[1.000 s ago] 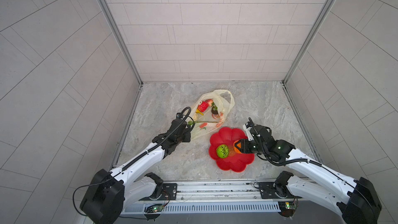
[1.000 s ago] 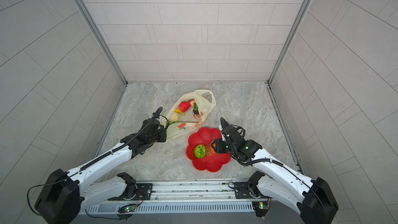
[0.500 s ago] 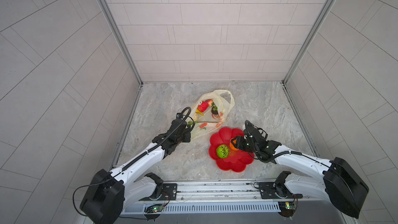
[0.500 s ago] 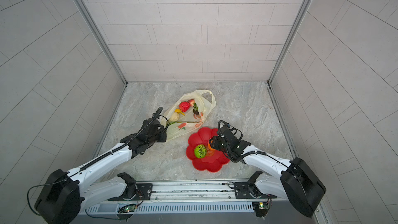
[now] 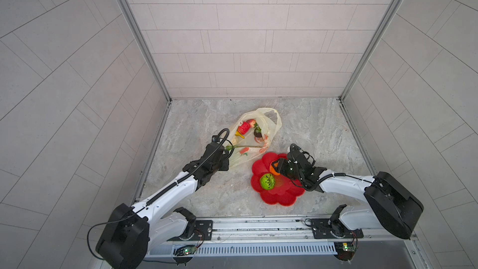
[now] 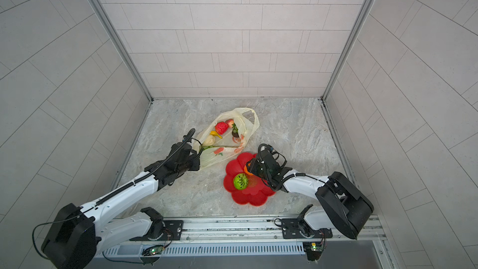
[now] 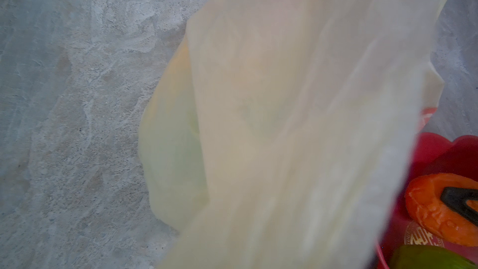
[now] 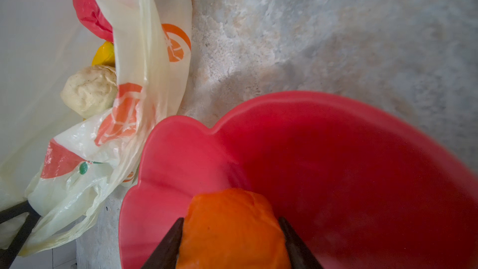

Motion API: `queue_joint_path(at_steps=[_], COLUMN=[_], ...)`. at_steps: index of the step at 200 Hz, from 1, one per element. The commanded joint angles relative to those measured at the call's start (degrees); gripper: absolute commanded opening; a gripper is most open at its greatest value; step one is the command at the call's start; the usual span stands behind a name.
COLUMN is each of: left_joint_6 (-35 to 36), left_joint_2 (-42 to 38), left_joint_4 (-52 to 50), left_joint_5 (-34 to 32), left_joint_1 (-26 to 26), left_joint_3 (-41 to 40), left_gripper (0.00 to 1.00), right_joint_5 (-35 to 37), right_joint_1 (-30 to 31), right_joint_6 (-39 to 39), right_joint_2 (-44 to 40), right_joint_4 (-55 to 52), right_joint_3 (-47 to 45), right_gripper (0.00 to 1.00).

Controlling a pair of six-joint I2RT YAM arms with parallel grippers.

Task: Take fruits out of the plastic bag
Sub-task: Place the fruit on the plate.

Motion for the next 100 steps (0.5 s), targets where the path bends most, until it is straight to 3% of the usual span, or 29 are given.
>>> queue_joint_path(at_steps=[1, 20, 100], left_joint_6=[0.6, 0.6, 0.6], left_joint_2=[-1.1, -0.8, -0.4], left_joint_4=[-0.2, 0.0, 0.1], left_joint_5=[-0.1, 0.1, 0.0], left_joint_1=[-0.1, -0.1, 0.0], left_joint_3=[0.3, 0.3, 0.4], left_gripper=[0.0, 0.0, 0.0], right_joint_5=[2.8, 4.5, 8.2], right_joint_1=[0.2, -0.2, -0.3], right_joint_6=[1.7, 1.7, 0.0], right_joint_2=[-2.0, -4.0, -10.9], right_joint_4=[-1.1, -3.1, -14.4], right_joint_3=[-2.4, -3.4, -2.3], right_gripper=[0.66, 0.72, 0.8])
